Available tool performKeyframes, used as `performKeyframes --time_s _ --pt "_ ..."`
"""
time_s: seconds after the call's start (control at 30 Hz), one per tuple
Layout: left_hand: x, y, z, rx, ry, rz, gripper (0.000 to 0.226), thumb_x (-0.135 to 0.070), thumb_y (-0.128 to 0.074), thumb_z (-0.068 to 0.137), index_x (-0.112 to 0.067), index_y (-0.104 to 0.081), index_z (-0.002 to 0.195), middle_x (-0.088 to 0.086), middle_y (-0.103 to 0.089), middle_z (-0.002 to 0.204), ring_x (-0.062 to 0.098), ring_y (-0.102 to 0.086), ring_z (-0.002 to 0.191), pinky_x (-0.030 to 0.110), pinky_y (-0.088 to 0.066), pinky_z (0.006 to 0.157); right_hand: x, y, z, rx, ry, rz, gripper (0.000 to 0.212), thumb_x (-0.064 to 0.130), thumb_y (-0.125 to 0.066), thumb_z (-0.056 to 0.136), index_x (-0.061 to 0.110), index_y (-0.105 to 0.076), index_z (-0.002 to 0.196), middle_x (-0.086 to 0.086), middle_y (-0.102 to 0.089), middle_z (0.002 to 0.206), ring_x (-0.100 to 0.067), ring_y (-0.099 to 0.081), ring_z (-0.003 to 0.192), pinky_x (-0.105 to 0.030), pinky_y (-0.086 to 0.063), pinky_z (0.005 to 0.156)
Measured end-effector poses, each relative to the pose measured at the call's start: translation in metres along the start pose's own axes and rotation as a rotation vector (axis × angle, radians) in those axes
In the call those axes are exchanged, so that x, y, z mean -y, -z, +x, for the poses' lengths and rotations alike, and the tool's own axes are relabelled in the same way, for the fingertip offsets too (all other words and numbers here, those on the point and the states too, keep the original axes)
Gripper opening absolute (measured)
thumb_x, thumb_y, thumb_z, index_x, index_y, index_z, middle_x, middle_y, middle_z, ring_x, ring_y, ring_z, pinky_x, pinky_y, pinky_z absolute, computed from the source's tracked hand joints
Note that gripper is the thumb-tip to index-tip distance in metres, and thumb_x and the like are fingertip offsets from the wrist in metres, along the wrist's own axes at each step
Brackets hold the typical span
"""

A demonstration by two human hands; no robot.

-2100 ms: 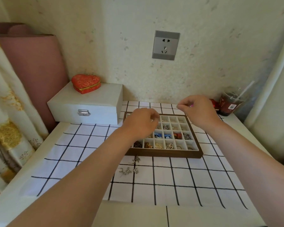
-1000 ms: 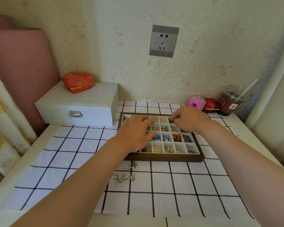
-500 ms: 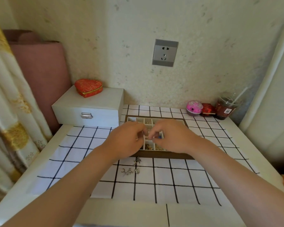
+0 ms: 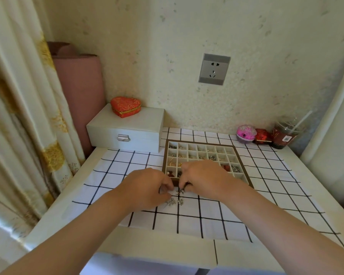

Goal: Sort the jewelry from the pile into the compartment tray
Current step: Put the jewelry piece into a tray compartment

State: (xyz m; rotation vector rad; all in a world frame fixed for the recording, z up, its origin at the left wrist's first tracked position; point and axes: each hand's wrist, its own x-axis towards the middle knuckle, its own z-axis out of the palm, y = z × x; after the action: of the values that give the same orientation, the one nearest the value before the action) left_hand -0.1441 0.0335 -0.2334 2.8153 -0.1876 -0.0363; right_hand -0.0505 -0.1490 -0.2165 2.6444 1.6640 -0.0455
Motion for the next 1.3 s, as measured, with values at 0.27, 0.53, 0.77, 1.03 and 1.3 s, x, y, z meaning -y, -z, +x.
performKeyframes --time_s 0.27,0.53,0.77,1.03,1.3 --pt "0.000 0.005 0.005 -0.073 0.078 -0.261 0.019 -0.038 -0.066 0.090 -0.039 -0.068 0.108 -0.023 -0.068 0.093 -0.013 -0.056 0.074 0.013 -0.041 0.067 -0.005 0.010 -0.003 -0.089 -0.097 0.161 0.006 0.031 -0.071 0.090 0.029 -0.075 0.094 0.019 -0.052 0.086 0.003 -0.050 0.074 -0.015 -0.037 0.066" --pt "-0.024 0.019 0.023 -0.216 0.277 -1.030 0.013 -0.022 -0.072 0.088 -0.023 -0.074 0.101 -0.003 -0.076 0.088 0.007 -0.066 0.068 0.009 -0.043 0.052 -0.009 0.027 -0.009 -0.359 -0.181 0.500 0.003 0.023 -0.072 0.090 0.025 -0.071 0.093 0.015 -0.063 0.086 0.013 -0.055 0.072 -0.008 -0.040 0.062" --pt "-0.037 0.026 0.044 -0.236 0.347 -1.243 0.013 -0.029 -0.071 0.089 -0.025 -0.075 0.101 -0.003 -0.077 0.092 0.007 -0.066 0.071 0.023 -0.046 0.061 -0.022 0.027 -0.005 -0.603 -0.350 0.833 0.009 0.021 -0.078 0.085 0.029 -0.078 0.090 0.014 -0.074 0.081 0.003 -0.057 0.057 -0.018 -0.045 0.062" --pt "-0.051 0.031 0.076 -0.258 0.292 -1.159 0.018 -0.038 -0.060 0.095 -0.030 -0.072 0.106 -0.015 -0.075 0.097 0.008 -0.069 0.087 0.028 -0.049 0.074 -0.054 0.036 -0.003 -0.641 -0.481 0.912 0.008 0.020 -0.075 0.088 0.027 -0.078 0.085 0.010 -0.075 0.079 -0.008 -0.057 0.048 -0.020 -0.052 0.057" --pt "-0.048 0.000 0.110 -0.240 0.136 -0.569 0.023 -0.032 -0.057 0.097 -0.034 -0.065 0.119 -0.021 -0.062 0.105 -0.001 -0.056 0.096 0.021 -0.045 0.080 -0.138 0.012 -0.014 -0.433 -0.715 0.494 0.006 0.029 -0.070 0.091 0.030 -0.076 0.092 0.011 -0.073 0.099 -0.006 -0.064 0.096 -0.028 -0.048 0.085"
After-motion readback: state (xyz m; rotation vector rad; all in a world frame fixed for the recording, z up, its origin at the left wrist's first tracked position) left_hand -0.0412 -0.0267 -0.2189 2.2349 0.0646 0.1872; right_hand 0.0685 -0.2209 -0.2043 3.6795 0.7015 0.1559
